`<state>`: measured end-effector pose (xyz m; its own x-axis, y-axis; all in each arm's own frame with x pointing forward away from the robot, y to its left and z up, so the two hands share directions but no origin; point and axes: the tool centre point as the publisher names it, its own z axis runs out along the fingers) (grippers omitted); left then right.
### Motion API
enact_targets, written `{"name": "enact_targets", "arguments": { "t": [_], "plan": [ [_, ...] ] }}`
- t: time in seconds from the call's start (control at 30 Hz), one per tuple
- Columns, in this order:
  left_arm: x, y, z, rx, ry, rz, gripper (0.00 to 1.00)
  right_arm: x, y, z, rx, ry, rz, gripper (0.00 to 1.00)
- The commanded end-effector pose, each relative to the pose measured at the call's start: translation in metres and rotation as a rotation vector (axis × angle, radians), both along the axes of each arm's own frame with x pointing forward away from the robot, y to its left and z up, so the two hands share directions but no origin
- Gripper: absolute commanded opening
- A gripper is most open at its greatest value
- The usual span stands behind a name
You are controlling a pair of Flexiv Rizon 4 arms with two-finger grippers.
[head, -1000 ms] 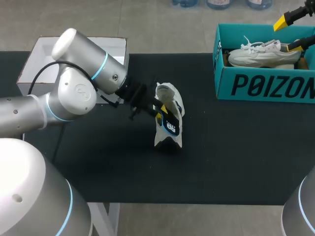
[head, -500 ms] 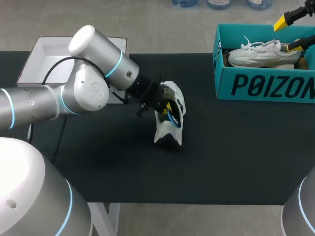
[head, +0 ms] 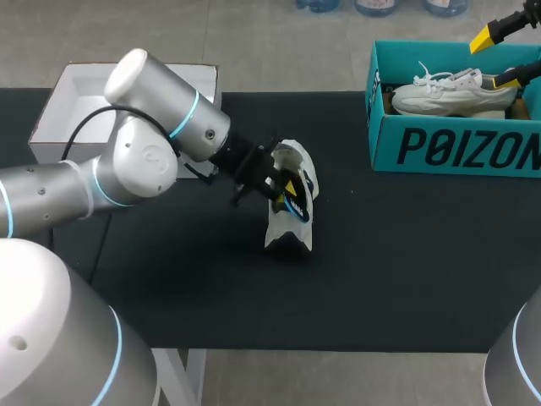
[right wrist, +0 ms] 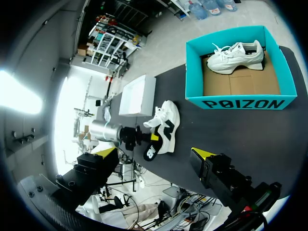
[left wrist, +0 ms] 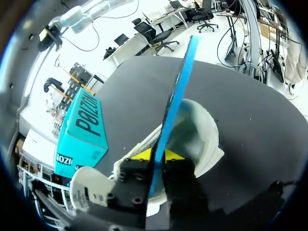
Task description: Take the shoe out of the shoebox, open the shoe tongue, remove and reinsert the insole, then place the shoe into the shoebox
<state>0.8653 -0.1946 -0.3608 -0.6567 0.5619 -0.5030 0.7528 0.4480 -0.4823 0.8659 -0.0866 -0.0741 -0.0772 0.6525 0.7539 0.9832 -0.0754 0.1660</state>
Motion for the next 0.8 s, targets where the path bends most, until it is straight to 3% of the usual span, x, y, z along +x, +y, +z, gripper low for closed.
{"name": "enact_targets", "arguments": {
  "t": [0.03, 0.33, 0.37, 0.4, 0.43, 0.5, 0.57, 0.6, 0.67, 0.7, 0.8],
  "plan": [
    [0.003, -0.003, -0.005, 0.034, -0.008, 0.017, 0.00, 0.000, 0.000, 0.000, -0.002, 0.001, 0.000, 1.00],
    [0.025, -0.004, -0.021, 0.106, -0.026, 0.098, 0.00, 0.000, 0.000, 0.000, -0.002, 0.001, 0.000, 1.00],
    [0.023, -0.004, -0.021, 0.097, -0.018, 0.093, 0.06, 0.000, 0.000, 0.000, -0.002, 0.001, 0.000, 1.00],
    [0.021, -0.004, -0.020, 0.093, -0.019, 0.089, 0.31, 0.000, 0.000, 0.000, -0.002, 0.001, 0.000, 1.00],
    [0.017, -0.004, -0.018, 0.082, -0.021, 0.080, 0.45, 0.000, 0.000, 0.000, -0.002, 0.001, 0.000, 1.00],
    [0.012, -0.003, -0.013, 0.066, -0.029, 0.074, 0.52, 0.000, 0.000, 0.000, -0.002, 0.001, 0.000, 1.00],
    [0.005, -0.002, -0.006, 0.043, -0.037, 0.058, 0.49, 0.000, 0.000, 0.000, -0.002, 0.001, 0.000, 1.00],
    [0.002, -0.002, -0.002, 0.029, -0.041, 0.045, 0.43, 0.000, 0.000, 0.000, -0.002, 0.001, 0.000, 1.00],
    [-0.002, 0.000, 0.004, 0.010, -0.048, 0.034, 0.20, 0.000, 0.000, 0.000, -0.002, 0.001, 0.000, 1.00],
    [-0.004, -0.001, 0.006, 0.011, -0.052, 0.028, 0.00, 0.000, 0.000, 0.000, -0.002, 0.001, 0.000, 1.00],
    [-0.007, -0.002, 0.009, 0.011, -0.058, 0.014, 0.00, 0.000, 0.000, 0.000, -0.002, 0.001, 0.000, 1.00]
  ]
}}
